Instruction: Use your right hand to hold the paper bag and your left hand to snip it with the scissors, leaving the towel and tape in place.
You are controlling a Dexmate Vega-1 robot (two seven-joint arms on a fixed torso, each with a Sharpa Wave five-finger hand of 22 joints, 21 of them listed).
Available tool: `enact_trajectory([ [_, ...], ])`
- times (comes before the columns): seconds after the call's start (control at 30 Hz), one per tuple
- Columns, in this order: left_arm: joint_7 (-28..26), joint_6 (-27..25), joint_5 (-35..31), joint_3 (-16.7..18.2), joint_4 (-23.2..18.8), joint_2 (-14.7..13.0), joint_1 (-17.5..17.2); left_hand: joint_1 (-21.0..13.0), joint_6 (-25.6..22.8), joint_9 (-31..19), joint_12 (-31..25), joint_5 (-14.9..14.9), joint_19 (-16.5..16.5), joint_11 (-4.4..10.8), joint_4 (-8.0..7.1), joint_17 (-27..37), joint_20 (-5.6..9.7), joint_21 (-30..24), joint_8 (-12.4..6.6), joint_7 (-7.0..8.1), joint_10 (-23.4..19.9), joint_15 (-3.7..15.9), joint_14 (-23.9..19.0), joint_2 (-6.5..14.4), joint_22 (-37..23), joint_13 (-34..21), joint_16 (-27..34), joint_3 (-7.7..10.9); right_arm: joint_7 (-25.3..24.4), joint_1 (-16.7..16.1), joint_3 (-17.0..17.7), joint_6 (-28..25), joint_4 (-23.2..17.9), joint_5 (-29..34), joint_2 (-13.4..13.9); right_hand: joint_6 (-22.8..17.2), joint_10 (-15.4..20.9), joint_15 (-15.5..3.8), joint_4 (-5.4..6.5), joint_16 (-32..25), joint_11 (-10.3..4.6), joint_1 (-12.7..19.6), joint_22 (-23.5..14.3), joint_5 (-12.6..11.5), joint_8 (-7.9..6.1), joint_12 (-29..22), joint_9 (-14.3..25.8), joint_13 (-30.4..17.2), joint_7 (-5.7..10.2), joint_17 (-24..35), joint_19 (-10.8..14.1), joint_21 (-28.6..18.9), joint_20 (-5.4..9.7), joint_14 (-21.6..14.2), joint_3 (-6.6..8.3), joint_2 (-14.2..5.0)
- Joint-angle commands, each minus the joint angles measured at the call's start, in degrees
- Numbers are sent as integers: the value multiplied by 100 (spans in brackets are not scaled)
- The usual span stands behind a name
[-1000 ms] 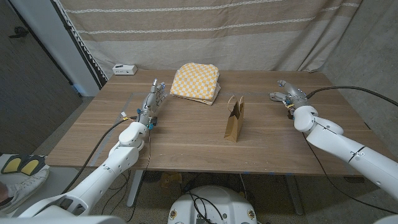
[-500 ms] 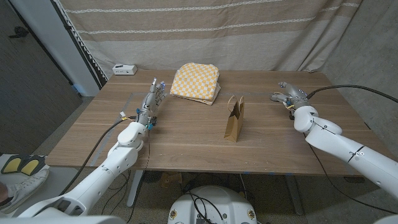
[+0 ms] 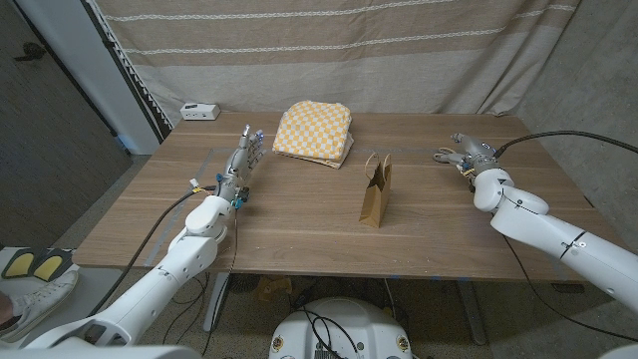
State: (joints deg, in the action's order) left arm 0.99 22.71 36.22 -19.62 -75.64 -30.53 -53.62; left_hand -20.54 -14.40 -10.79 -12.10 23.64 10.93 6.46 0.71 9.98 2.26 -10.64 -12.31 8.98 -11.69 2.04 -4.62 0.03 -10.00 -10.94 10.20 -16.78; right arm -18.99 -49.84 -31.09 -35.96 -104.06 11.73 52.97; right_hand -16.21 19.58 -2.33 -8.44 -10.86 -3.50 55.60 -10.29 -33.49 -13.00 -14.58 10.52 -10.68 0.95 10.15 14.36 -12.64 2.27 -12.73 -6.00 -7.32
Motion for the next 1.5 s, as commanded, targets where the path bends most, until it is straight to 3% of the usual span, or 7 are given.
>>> enact_trajectory([
  [0.03,-58,116,25,72,-146,-10,-158,-34,-73,-23,-47,-13,5,8,-40,10,576,-61,-10,22,-102,729,-19,50,-16,-2,47,-22,283,217,-301,-596,-77,340,48,-4,48,-547,6,-10,21,121,-9,4,20,-32,15,-5,-22,10,64,-3,137,-25,11,-13],
  [0.13,-38,128,20,76,-222,-43,-199,-38,-85,-23,-45,-13,10,7,-38,10,584,-63,-11,31,-103,734,-25,51,-16,-2,48,-21,280,262,-368,-663,-49,424,30,32,14,-524,8,-3,102,155,-9,9,49,-8,16,-5,-37,10,70,4,157,-20,19,-22],
  [0.67,-43,133,52,111,-302,-56,-255,-51,-123,-23,-48,-14,7,8,-35,9,578,-60,-12,14,-127,711,-17,57,-15,-3,39,-18,411,541,-787,-1176,58,971,-71,-84,266,-537,28,-44,108,245,-11,41,53,-64,18,-4,-80,12,192,-10,199,-187,26,-27],
  [1.0,-85,232,25,114,-291,13,-264,-56,-126,-22,-44,-15,4,9,-34,10,574,-58,-4,14,-130,705,-18,60,-15,-3,38,-18,546,586,-878,-1323,65,1070,-45,-2,187,-542,55,-5,62,276,-13,63,106,-9,21,-5,-89,18,190,8,221,-115,36,-65],
  [1.5,-259,264,0,168,-426,22,-393,-59,-153,-22,-40,-18,7,-2,-35,10,574,-58,-1,11,-139,716,-28,63,-15,-3,39,-19,620,690,-1008,-1474,241,1193,-105,266,-30,-445,134,48,153,256,-14,131,211,110,29,-10,-147,25,129,57,228,61,18,-103],
])
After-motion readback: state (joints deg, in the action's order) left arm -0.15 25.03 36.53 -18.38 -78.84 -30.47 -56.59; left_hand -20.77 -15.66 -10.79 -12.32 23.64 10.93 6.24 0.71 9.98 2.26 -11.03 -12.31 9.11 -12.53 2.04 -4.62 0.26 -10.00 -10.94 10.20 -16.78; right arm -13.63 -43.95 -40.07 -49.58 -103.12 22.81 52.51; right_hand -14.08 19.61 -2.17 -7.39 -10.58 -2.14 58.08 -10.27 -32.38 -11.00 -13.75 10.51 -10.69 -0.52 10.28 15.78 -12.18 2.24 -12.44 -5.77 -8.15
